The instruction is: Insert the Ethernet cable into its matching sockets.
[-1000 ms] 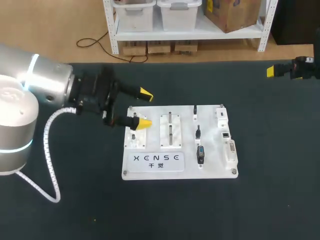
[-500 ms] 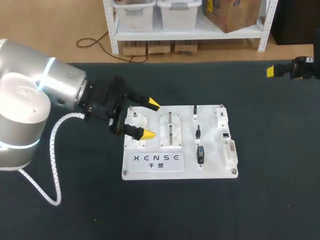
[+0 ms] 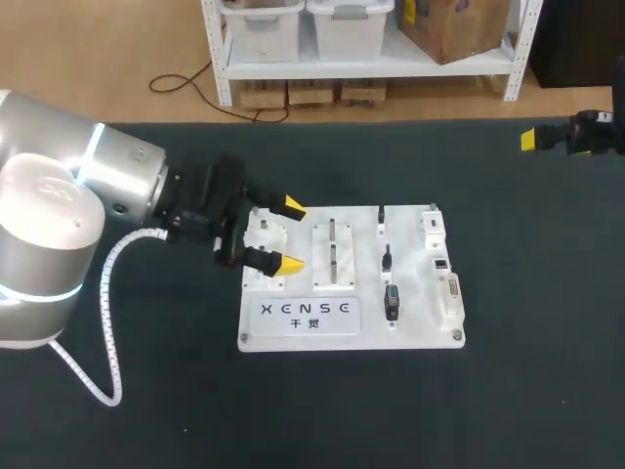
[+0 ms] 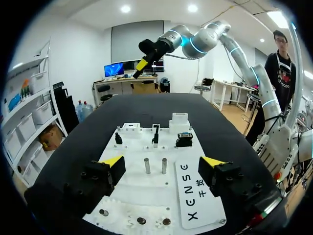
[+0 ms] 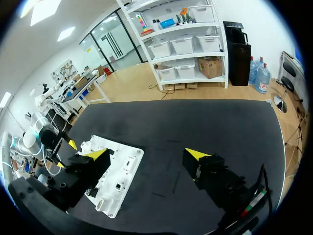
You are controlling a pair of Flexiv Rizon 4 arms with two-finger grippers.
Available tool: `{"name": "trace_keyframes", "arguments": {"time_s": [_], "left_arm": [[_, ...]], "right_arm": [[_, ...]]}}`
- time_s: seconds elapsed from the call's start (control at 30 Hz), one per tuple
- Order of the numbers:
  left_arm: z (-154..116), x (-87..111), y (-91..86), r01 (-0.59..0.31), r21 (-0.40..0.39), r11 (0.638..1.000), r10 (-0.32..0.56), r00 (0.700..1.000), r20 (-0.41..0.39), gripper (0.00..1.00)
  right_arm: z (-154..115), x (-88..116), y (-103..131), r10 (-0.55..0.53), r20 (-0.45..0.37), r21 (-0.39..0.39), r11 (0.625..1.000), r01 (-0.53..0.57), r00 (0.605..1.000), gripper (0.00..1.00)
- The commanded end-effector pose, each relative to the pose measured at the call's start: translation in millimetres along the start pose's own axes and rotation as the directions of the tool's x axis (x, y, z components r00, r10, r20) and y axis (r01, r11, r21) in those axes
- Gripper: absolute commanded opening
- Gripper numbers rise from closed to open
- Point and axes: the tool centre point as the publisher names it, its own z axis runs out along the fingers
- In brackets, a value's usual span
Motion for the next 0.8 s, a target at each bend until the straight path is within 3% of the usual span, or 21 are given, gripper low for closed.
{"name": "trace_keyframes", "arguments": {"time_s": [0.03,0.37,0.47,0.53,0.63,0.8], "left_arm": [[0,0.2,-6.7,0.028,-0.021,0.999,-0.028,1.0,0.009,1.0],[0,0.2,-6.7,0.028,-0.021,0.999,-0.028,1.0,0.009,1.0],[0,0.2,-6.7,0.028,-0.021,0.999,-0.028,1.0,0.009,1.0],[0,0.2,-6.7,0.028,-0.021,0.999,-0.028,1.0,0.009,1.0],[0,0.2,-6.7,0.028,-0.021,0.999,-0.028,1.0,0.009,1.0],[0,0.2,-6.7,0.028,-0.021,0.999,-0.028,1.0,0.009,1.0]], "right_arm": [[-1,0,1,0.0,0.0,0.003,1.0,0.0,1.0,1.0],[-1,0,1,0.0,0.0,0.003,1.0,0.0,1.0,1.0],[5,-2,23,-0.039,-0.053,0.038,0.998,0.041,0.998,1.0],[12,-2,40,-0.031,-0.144,0.089,0.995,0.044,0.989,1.0],[16,-1,67,-0.068,-0.154,0.112,0.99,0.086,0.986,1.0],[27,13,98,-0.027,-0.215,0.168,0.984,0.065,0.976,1.0]]}}
